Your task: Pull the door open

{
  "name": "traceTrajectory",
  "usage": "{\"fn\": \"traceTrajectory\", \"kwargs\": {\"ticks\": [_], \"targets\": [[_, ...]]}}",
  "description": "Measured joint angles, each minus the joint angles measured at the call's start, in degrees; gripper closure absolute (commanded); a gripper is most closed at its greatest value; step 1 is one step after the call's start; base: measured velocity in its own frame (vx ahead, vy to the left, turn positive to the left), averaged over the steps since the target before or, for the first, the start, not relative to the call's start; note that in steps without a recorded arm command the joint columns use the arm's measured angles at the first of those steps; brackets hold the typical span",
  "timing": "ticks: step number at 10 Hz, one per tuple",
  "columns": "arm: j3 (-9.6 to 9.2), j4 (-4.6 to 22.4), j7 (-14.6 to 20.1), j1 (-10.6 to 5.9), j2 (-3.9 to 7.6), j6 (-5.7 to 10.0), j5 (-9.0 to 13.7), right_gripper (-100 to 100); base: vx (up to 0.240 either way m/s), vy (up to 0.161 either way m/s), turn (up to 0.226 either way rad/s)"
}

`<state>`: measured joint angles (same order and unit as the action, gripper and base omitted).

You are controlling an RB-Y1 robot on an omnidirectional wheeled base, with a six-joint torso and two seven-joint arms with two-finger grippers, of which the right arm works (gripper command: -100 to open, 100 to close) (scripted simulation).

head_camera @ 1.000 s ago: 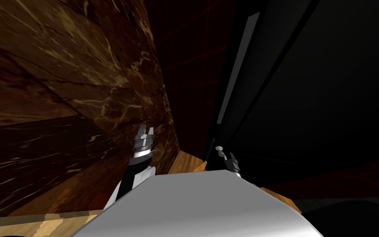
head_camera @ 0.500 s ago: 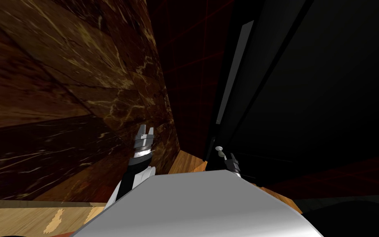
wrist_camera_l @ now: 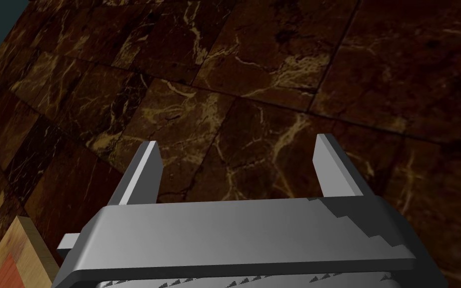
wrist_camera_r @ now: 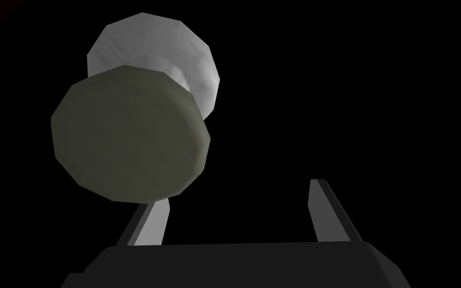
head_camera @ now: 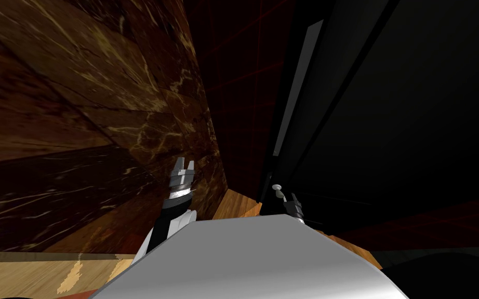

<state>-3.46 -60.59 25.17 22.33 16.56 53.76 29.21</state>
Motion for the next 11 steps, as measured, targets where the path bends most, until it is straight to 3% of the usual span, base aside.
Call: {"fn": "traceTrajectory", "kwargs": {"ticks": [1, 4, 6, 8, 9, 10, 11], "targets": [[-0.24, 1.5, 0.3, -0.94, -0.20, 0.54, -0.1, -100, -0.011, -0.004, 0.023], [-0.43, 2.8, 1.1, -1.19, 0.05, 1.52, -0.1, -100, 0.003, 0.000, -0.008], [-0.45, -0.2, 1.3, 0.33, 0.08, 0.04, 0.7, -100, -0.027, -0.004, 0.041], [-0.87, 2.2, 3.3, -1.10, 0.27, 1.06, 1.0, -100, -0.011, -0.004, 0.000], [-0.94, 2.1, 3.2, -0.99, 0.08, 1.12, 1.0, -100, 0.005, 0.003, -0.011], [-0.70, -0.9, 2.4, 0.67, 0.01, -0.16, 1.2, -100, 0.007, 0.008, -0.016], [-0.72, -0.6, 2.2, 0.38, -0.14, -0.30, 1.2, -100, 0.000, 0.000, 0.000]]}}
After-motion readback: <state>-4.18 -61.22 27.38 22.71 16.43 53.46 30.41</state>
